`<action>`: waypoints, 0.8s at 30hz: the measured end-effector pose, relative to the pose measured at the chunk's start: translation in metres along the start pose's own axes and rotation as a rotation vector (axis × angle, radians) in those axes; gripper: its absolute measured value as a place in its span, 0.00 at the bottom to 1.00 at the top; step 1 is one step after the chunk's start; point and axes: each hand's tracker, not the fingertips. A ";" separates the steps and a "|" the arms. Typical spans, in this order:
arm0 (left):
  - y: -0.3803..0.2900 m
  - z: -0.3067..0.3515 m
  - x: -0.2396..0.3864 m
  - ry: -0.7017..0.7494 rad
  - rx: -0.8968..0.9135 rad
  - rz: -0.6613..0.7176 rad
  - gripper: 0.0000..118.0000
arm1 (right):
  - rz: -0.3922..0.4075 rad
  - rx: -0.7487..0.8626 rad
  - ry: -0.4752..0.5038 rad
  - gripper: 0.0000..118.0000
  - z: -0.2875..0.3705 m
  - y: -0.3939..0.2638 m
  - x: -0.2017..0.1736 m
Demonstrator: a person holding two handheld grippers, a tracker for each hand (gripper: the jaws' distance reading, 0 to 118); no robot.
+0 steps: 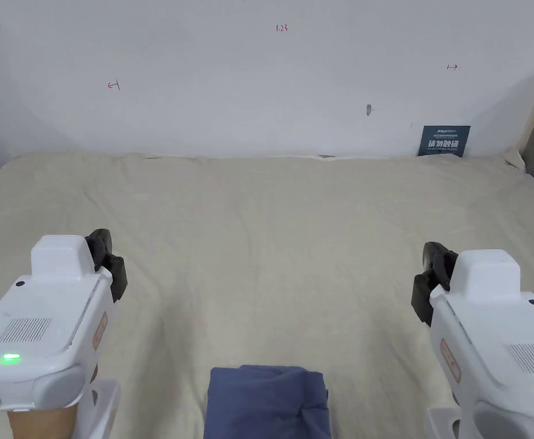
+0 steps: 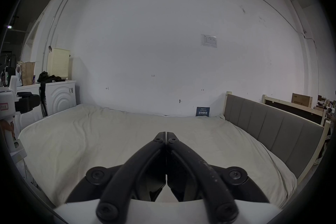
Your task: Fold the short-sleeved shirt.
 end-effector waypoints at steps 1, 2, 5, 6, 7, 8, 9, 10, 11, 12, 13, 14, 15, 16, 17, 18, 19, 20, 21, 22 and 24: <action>-0.001 0.000 -0.001 -0.003 0.000 0.002 0.00 | -0.002 0.000 0.001 0.01 0.000 0.000 -0.001; -0.001 0.000 0.000 -0.006 -0.001 0.001 0.00 | -0.004 0.000 0.003 0.01 -0.001 -0.001 -0.002; -0.003 0.000 0.000 -0.008 -0.005 -0.001 0.00 | -0.014 -0.011 0.014 0.01 -0.006 -0.007 -0.007; -0.003 -0.001 0.000 -0.010 -0.006 -0.002 0.00 | -0.017 -0.018 0.023 0.01 -0.008 -0.010 -0.010; -0.003 -0.001 0.000 -0.009 -0.008 -0.002 0.00 | -0.018 -0.025 0.033 0.01 -0.011 -0.015 -0.014; -0.003 -0.001 0.000 -0.011 -0.009 -0.001 0.00 | -0.018 -0.035 0.045 0.01 -0.014 -0.020 -0.018; -0.004 -0.001 0.000 -0.013 -0.009 0.000 0.00 | -0.009 -0.048 0.056 0.01 -0.017 -0.027 -0.024; -0.003 -0.001 0.000 -0.012 -0.010 0.001 0.00 | 0.008 -0.060 0.061 0.01 -0.020 -0.036 -0.032; -0.004 -0.001 -0.001 -0.014 -0.012 0.002 0.00 | 0.026 -0.071 0.066 0.01 -0.023 -0.044 -0.039; -0.004 -0.001 -0.001 -0.016 -0.014 0.004 0.00 | 0.045 -0.097 0.086 0.01 -0.027 -0.056 -0.048; -0.005 -0.001 -0.002 -0.017 -0.017 0.007 0.00 | 0.048 -0.121 0.115 0.01 -0.031 -0.068 -0.056; -0.006 0.000 -0.002 -0.019 -0.020 0.007 0.00 | 0.054 -0.148 0.133 0.01 -0.034 -0.079 -0.063; -0.008 0.001 -0.003 -0.020 -0.025 0.008 0.00 | 0.060 -0.176 0.150 0.01 -0.038 -0.092 -0.071; -0.010 0.001 -0.004 -0.023 -0.031 0.008 0.00 | 0.057 -0.200 0.177 0.01 -0.041 -0.107 -0.078; -0.012 0.001 -0.004 -0.024 -0.037 0.007 0.00 | 0.065 -0.228 0.181 0.01 -0.044 -0.119 -0.085; -0.014 0.001 -0.005 -0.022 -0.044 0.007 0.00 | 0.058 -0.262 0.197 0.01 -0.047 -0.132 -0.091; -0.016 0.001 -0.006 -0.024 -0.052 0.011 0.00 | 0.068 -0.297 0.199 0.01 -0.049 -0.146 -0.098; -0.018 0.002 -0.008 -0.029 -0.062 0.021 0.00 | 0.071 -0.334 0.203 0.01 -0.051 -0.159 -0.104; -0.020 0.001 -0.009 -0.032 -0.071 0.030 0.00 | 0.068 -0.368 0.216 0.01 -0.053 -0.170 -0.109; -0.023 0.002 -0.009 -0.034 -0.079 0.033 0.00 | 0.058 -0.408 0.232 0.01 -0.054 -0.182 -0.114; -0.028 0.001 -0.010 -0.035 -0.094 0.026 0.00 | 0.054 -0.444 0.250 0.01 -0.053 -0.200 -0.121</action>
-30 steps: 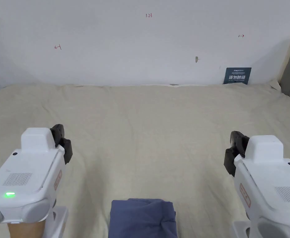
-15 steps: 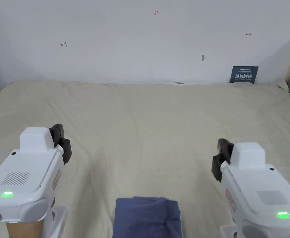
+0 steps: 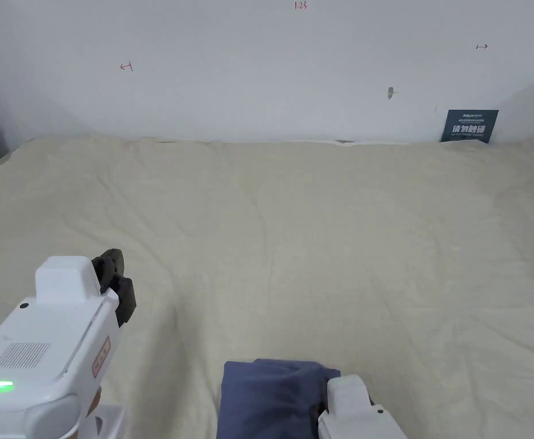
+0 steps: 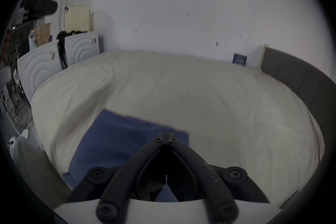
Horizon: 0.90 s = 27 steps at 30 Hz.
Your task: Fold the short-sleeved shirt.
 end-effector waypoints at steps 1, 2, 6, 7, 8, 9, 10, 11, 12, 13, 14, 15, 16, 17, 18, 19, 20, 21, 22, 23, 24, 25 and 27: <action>-0.003 -0.001 -0.001 0.002 -0.010 -0.004 0.00 | -0.002 -0.014 0.010 0.01 -0.004 -0.008 -0.003; -0.006 -0.001 -0.002 0.000 -0.018 -0.004 0.00 | 0.004 -0.023 0.017 0.01 -0.008 -0.014 -0.005; -0.017 -0.006 -0.003 -0.011 -0.062 0.004 0.00 | 0.007 -0.102 0.017 0.01 -0.028 -0.042 -0.009; -0.020 -0.007 -0.003 -0.015 -0.076 0.011 0.00 | 0.016 -0.084 -0.004 0.01 -0.029 -0.046 -0.008; -0.023 -0.008 -0.003 -0.022 -0.091 0.020 0.04 | 0.007 -0.060 -0.013 0.01 -0.029 -0.046 -0.007; -0.027 -0.011 -0.002 -0.035 -0.123 0.043 0.09 | -0.007 -0.064 -0.007 0.01 -0.030 -0.044 -0.005; -0.032 -0.015 -0.002 -0.047 -0.173 0.086 0.16 | -0.023 -0.069 0.009 0.01 -0.033 -0.044 -0.001; -0.037 -0.018 -0.002 -0.077 -0.228 0.129 0.27 | -0.024 -0.064 0.013 0.01 -0.033 -0.046 0.001; -0.045 -0.023 -0.002 -0.107 -0.282 0.182 0.37 | -0.023 -0.061 0.015 0.01 -0.033 -0.046 0.002; -0.054 -0.027 -0.002 -0.145 -0.349 0.244 0.49 | -0.023 -0.057 0.022 0.01 -0.032 -0.047 0.003; -0.063 -0.032 -0.003 -0.165 -0.394 0.280 0.66 | -0.020 -0.052 0.024 0.01 -0.031 -0.047 0.002; -0.073 -0.037 -0.001 -0.188 -0.457 0.334 0.66 | -0.009 -0.050 0.026 0.01 -0.031 -0.047 0.002; -0.082 -0.044 0.001 -0.210 -0.529 0.360 0.70 | -0.002 -0.049 0.028 0.01 -0.031 -0.047 0.002; -0.090 -0.050 0.004 -0.230 -0.585 0.385 0.78 | -0.001 -0.051 0.030 0.01 -0.031 -0.047 0.002; -0.100 -0.054 0.007 -0.263 -0.652 0.413 0.90 | -0.004 -0.052 0.034 0.01 -0.031 -0.046 0.003; -0.110 -0.059 0.010 -0.302 -0.701 0.431 0.97 | -0.010 -0.054 0.039 0.01 -0.031 -0.046 0.005; -0.118 -0.062 0.013 -0.317 -0.721 0.452 0.98 | -0.014 -0.055 0.043 0.01 -0.031 -0.046 0.005; -0.125 -0.066 0.017 -0.325 -0.744 0.450 0.98 | -0.024 -0.057 0.047 0.01 -0.031 -0.046 0.006; -0.133 -0.070 0.020 -0.332 -0.780 0.446 0.98 | -0.032 -0.059 0.051 0.01 -0.031 -0.046 0.007; -0.139 -0.074 0.023 -0.338 -0.799 0.443 0.98 | -0.039 -0.060 0.055 0.01 -0.031 -0.046 0.008; -0.146 -0.079 0.026 -0.354 -0.827 0.435 0.98 | -0.047 -0.061 0.059 0.01 -0.031 -0.045 0.009; -0.152 -0.084 0.030 -0.362 -0.862 0.434 0.98 | -0.050 -0.063 0.062 0.01 -0.031 -0.045 0.009; -0.161 -0.089 0.037 -0.393 -0.913 0.413 0.97 | -0.049 -0.067 0.067 0.01 -0.031 -0.044 0.010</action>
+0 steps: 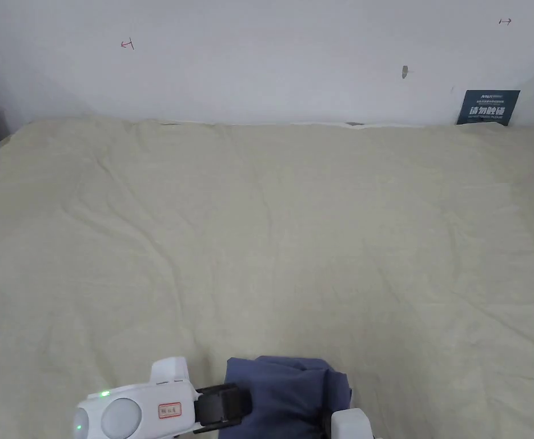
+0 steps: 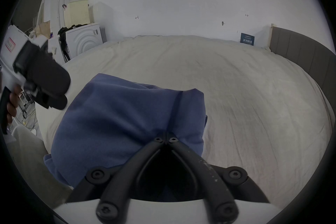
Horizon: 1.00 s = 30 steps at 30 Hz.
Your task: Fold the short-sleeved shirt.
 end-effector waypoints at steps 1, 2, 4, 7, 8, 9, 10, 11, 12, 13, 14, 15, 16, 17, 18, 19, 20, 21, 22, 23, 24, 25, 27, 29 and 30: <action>-0.001 -0.006 0.000 -0.017 -0.024 -0.001 0.95 | -0.002 -0.003 0.004 0.01 0.000 0.001 0.001; -0.002 -0.010 0.000 -0.029 -0.047 -0.005 0.87 | -0.007 -0.004 0.009 0.01 0.000 0.001 0.002; -0.007 -0.017 0.006 -0.014 -0.042 -0.009 0.72 | -0.012 -0.005 0.017 0.01 0.000 0.000 0.004; -0.010 -0.019 0.015 0.001 -0.029 -0.068 0.53 | -0.025 -0.002 0.027 0.01 0.000 -0.001 0.007; -0.010 -0.018 0.016 -0.017 -0.033 -0.066 0.38 | -0.031 -0.003 0.031 0.01 0.000 -0.001 0.007; -0.010 -0.018 0.018 -0.047 -0.041 -0.049 0.37 | -0.040 -0.005 0.036 0.01 0.000 0.000 0.008; -0.012 -0.017 0.022 -0.010 -0.031 -0.061 0.33 | -0.044 -0.008 0.038 0.01 0.000 0.001 0.009; -0.010 -0.016 0.023 -0.004 -0.033 -0.091 0.21 | -0.046 -0.013 0.042 0.01 0.000 0.003 0.010; -0.010 -0.014 0.024 0.002 -0.030 -0.114 0.15 | -0.050 -0.021 0.048 0.01 0.000 0.006 0.011; -0.009 -0.011 0.023 -0.087 -0.031 -0.087 0.15 | -0.053 -0.028 0.054 0.01 0.002 0.010 0.012; -0.007 -0.006 0.024 -0.063 -0.013 -0.049 0.15 | -0.046 -0.038 0.050 0.01 0.003 0.014 0.012; -0.003 0.000 0.026 -0.049 -0.001 -0.063 0.15 | -0.037 -0.037 0.051 0.01 0.006 0.019 0.012; 0.000 0.006 0.026 -0.062 0.019 -0.087 0.15 | -0.027 -0.030 0.051 0.01 0.010 0.023 0.013; 0.004 0.012 0.026 -0.069 0.027 -0.105 0.15 | -0.020 -0.013 0.048 0.01 0.015 0.029 0.013; 0.009 0.017 0.023 -0.065 0.027 -0.107 0.15 | -0.017 0.010 0.046 0.01 0.020 0.035 0.014; 0.017 0.023 0.018 -0.056 0.032 -0.107 0.15 | -0.023 0.028 0.046 0.01 0.026 0.042 0.016; 0.024 0.029 0.011 -0.039 0.043 -0.120 0.15 | -0.027 0.049 0.046 0.01 0.031 0.049 0.019; 0.031 0.037 0.002 -0.021 0.056 -0.129 0.15 | -0.026 0.075 0.041 0.01 0.037 0.057 0.021; 0.040 0.045 -0.010 0.001 0.063 -0.133 0.15 | -0.028 0.099 0.029 0.01 0.043 0.065 0.023; 0.049 0.052 -0.023 0.028 0.075 -0.129 0.15 | -0.028 0.122 0.024 0.01 0.047 0.073 0.025; 0.059 0.061 -0.038 0.062 0.084 -0.130 0.15 | -0.026 0.143 0.020 0.01 0.052 0.081 0.026; 0.069 0.070 -0.054 0.098 0.093 -0.132 0.15 | -0.021 0.166 0.010 0.01 0.061 0.093 0.022; 0.090 0.086 -0.085 0.154 0.097 -0.131 0.15 | -0.009 0.203 -0.005 0.01 0.071 0.111 0.019; 0.109 0.102 -0.118 0.227 0.114 -0.117 0.15 | 0.008 0.235 -0.014 0.01 0.077 0.126 0.016; 0.120 0.111 -0.137 0.274 0.123 -0.113 0.15 | 0.019 0.246 -0.022 0.01 0.079 0.134 0.013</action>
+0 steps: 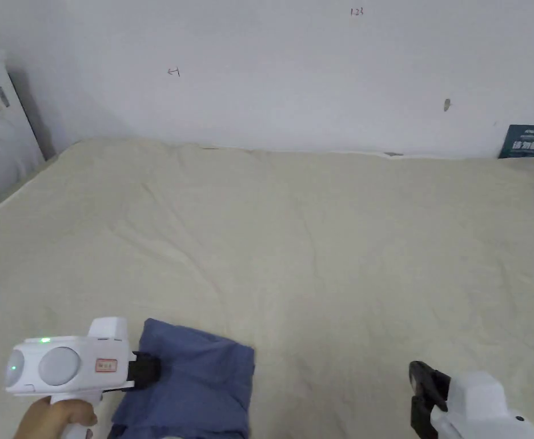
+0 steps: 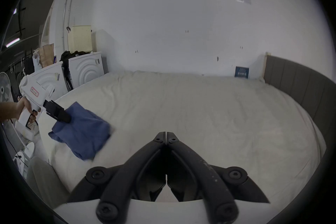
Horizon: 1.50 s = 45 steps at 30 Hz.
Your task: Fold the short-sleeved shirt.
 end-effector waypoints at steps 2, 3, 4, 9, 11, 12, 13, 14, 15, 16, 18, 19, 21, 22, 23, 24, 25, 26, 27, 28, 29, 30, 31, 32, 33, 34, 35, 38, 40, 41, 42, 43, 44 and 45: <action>0.016 0.003 -0.037 0.075 0.006 0.002 0.15 | 0.021 0.022 -0.006 0.01 -0.001 0.012 -0.006; 0.024 0.005 -0.056 0.123 0.012 0.019 0.15 | 0.025 0.028 -0.006 0.01 -0.003 0.019 -0.010; 0.032 0.006 -0.076 0.168 0.014 0.015 0.15 | 0.029 0.034 -0.006 0.01 -0.005 0.024 -0.014; 0.050 0.018 -0.147 0.332 0.004 0.058 0.15 | 0.029 0.061 -0.004 0.01 -0.019 0.042 -0.033; 0.051 0.021 -0.167 0.364 0.005 0.095 0.15 | 0.022 0.064 0.002 0.01 -0.023 0.045 -0.037; 0.051 0.021 -0.174 0.368 -0.007 0.098 0.15 | 0.022 0.064 0.003 0.01 -0.025 0.046 -0.039; 0.051 0.022 -0.177 0.370 -0.005 0.108 0.17 | 0.026 0.063 0.003 0.01 -0.026 0.047 -0.041; 0.049 0.021 -0.180 0.377 -0.007 0.117 0.27 | 0.029 0.061 0.003 0.01 -0.028 0.048 -0.043; 0.048 0.021 -0.181 0.387 -0.013 0.132 0.42 | 0.030 0.059 0.003 0.01 -0.028 0.048 -0.043; 0.045 0.020 -0.181 0.408 -0.004 0.154 0.62 | 0.029 0.056 0.004 0.01 -0.027 0.047 -0.043; 0.045 0.020 -0.177 0.440 0.011 0.158 0.88 | 0.018 0.056 0.008 0.01 -0.024 0.048 -0.043; 0.044 0.022 -0.174 0.436 0.020 0.157 0.93 | 0.014 0.056 0.009 0.01 -0.016 0.044 -0.036; 0.046 0.030 -0.164 0.427 0.078 0.154 1.00 | 0.003 0.062 0.002 0.01 -0.008 0.044 -0.033; 0.047 0.033 -0.158 0.432 0.094 0.150 1.00 | -0.006 0.065 0.000 0.01 -0.004 0.045 -0.032; 0.048 0.039 -0.149 0.430 0.098 0.146 0.97 | -0.013 0.067 -0.004 0.01 -0.001 0.046 -0.030; 0.049 0.044 -0.140 0.427 0.116 0.149 0.96 | -0.016 0.073 -0.007 0.01 0.003 0.048 -0.028; 0.053 0.050 -0.134 0.424 0.137 0.149 0.96 | -0.015 0.081 -0.012 0.01 0.007 0.051 -0.027; 0.054 0.059 -0.124 0.412 0.173 0.145 0.96 | -0.015 0.089 -0.021 0.01 0.013 0.054 -0.026; 0.055 0.069 -0.112 0.404 0.215 0.142 0.96 | -0.017 0.098 -0.028 0.01 0.009 0.057 -0.025; 0.056 0.078 -0.100 0.396 0.249 0.138 0.96 | -0.015 0.111 -0.032 0.01 0.010 0.060 -0.024; 0.059 0.087 -0.091 0.391 0.291 0.131 0.96 | -0.015 0.124 -0.039 0.01 0.015 0.065 -0.021; 0.061 0.098 -0.077 0.389 0.328 0.117 0.96 | -0.010 0.136 -0.052 0.01 0.020 0.070 -0.020; 0.062 0.109 -0.062 0.383 0.367 0.098 0.96 | -0.001 0.153 -0.064 0.01 0.012 0.069 -0.020; 0.063 0.121 -0.046 0.375 0.418 0.082 0.96 | 0.003 0.167 -0.073 0.01 0.015 0.073 -0.018; 0.063 0.132 -0.031 0.366 0.460 0.053 0.96 | 0.009 0.182 -0.088 0.01 0.020 0.079 -0.016; 0.063 0.143 -0.017 0.359 0.496 0.035 0.96 | 0.008 0.198 -0.097 0.01 0.024 0.083 -0.014; 0.063 0.154 0.000 0.349 0.539 0.015 0.96 | 0.010 0.214 -0.111 0.01 0.022 0.097 -0.004; 0.060 0.179 0.045 0.312 0.657 -0.042 0.96 | 0.026 0.256 -0.160 0.01 0.035 0.114 0.006; 0.056 0.192 0.074 0.287 0.737 -0.070 0.96 | 0.044 0.283 -0.186 0.01 0.046 0.121 0.014; 0.052 0.197 0.089 0.270 0.772 -0.089 0.96 | 0.044 0.293 -0.191 0.01 0.052 0.124 0.018; 0.049 0.201 0.102 0.258 0.802 -0.100 0.96 | 0.044 0.302 -0.199 0.01 0.057 0.126 0.022; 0.044 0.205 0.117 0.244 0.843 -0.127 0.96 | 0.046 0.309 -0.204 0.01 0.066 0.130 0.023; 0.040 0.208 0.131 0.239 0.870 -0.144 0.96 | 0.050 0.321 -0.210 0.01 0.072 0.132 0.026; 0.034 0.208 0.146 0.234 0.898 -0.160 0.96 | 0.056 0.334 -0.219 0.01 0.077 0.134 0.030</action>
